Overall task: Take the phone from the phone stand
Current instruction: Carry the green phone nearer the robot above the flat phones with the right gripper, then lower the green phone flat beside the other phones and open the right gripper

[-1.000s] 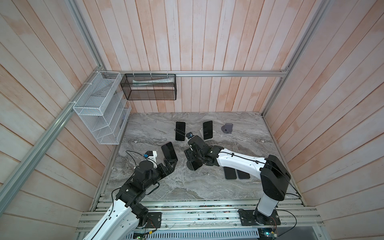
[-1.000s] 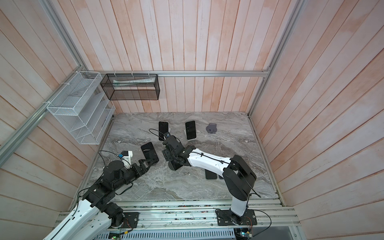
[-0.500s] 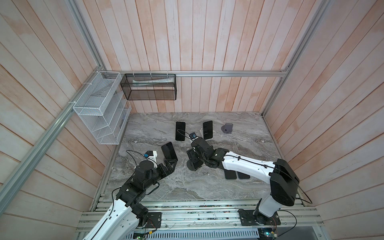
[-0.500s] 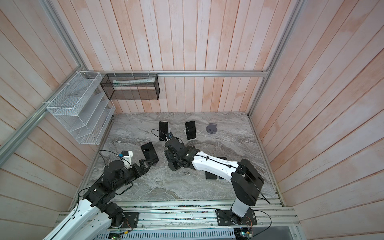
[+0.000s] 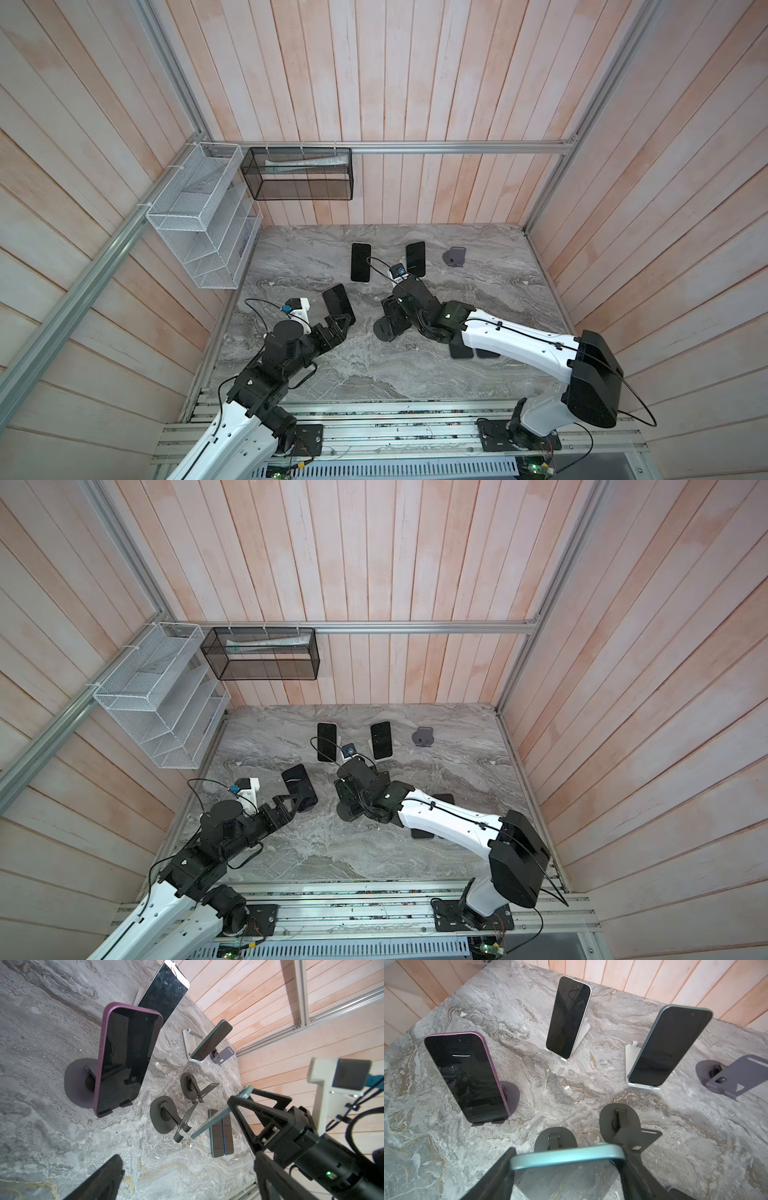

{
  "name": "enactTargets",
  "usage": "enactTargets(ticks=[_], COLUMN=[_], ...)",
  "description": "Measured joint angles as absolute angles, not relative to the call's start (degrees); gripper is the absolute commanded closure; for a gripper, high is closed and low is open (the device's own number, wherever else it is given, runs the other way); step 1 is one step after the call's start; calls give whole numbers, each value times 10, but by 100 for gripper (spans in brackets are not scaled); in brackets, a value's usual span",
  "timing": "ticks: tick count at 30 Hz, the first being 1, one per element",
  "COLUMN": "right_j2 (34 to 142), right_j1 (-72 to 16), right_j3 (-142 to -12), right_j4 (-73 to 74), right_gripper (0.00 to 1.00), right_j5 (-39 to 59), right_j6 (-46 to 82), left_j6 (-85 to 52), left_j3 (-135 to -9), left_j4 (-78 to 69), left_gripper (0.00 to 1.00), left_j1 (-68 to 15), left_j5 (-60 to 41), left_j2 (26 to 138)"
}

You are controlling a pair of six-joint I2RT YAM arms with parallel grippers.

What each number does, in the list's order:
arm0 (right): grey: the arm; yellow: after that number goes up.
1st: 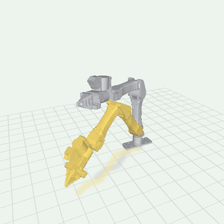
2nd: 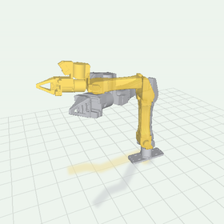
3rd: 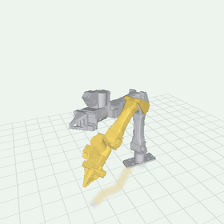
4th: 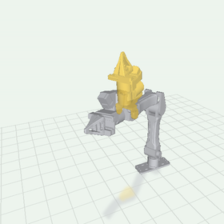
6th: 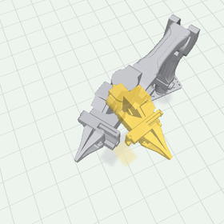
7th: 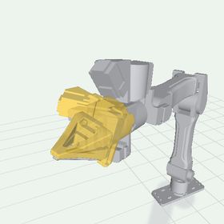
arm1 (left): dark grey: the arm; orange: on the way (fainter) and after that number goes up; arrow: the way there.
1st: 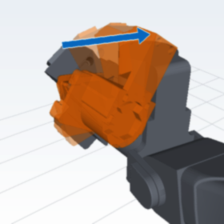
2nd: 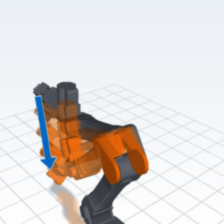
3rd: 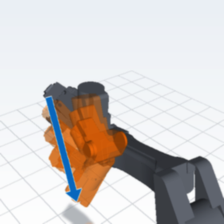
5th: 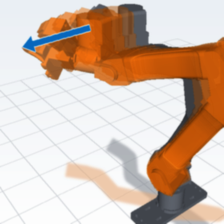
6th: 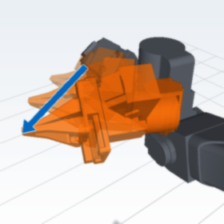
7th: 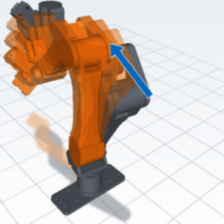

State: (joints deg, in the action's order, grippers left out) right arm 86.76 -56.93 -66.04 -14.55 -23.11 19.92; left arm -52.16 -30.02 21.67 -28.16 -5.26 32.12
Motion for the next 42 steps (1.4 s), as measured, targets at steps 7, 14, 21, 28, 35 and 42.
enactTargets(ticks=[7, 14, 21, 28, 35, 42], right_j2=[820, 801, 797, 797, 815, 854], right_j1=[-569, -569, -569, -569, -568, -552], right_j3=[-646, -621, -605, -572, -569, -569], right_j4=[-185, -226, -294, -334, -343, -343], right_gripper=[33, 33, 33, 33, 33, 32], right_j5=[-282, -308, -326, -333, -330, -317], right_j6=[255, 310, 388, 452, 482, 483], left_j6=[-523, -523, -521, -523, -523, -528], left_j3=[-300, -300, -299, -289, -289, -281], left_j4=[213, 197, 190, 161, 161, 154], left_gripper=[0, 0, 0, 0, 0, 0], left_j1=[-282, -282, -282, -282, -282, -282], left_j5=[-42, -42, -40, -29, -26, -26], left_j2=[318, 328, 317, 295, 298, 298])
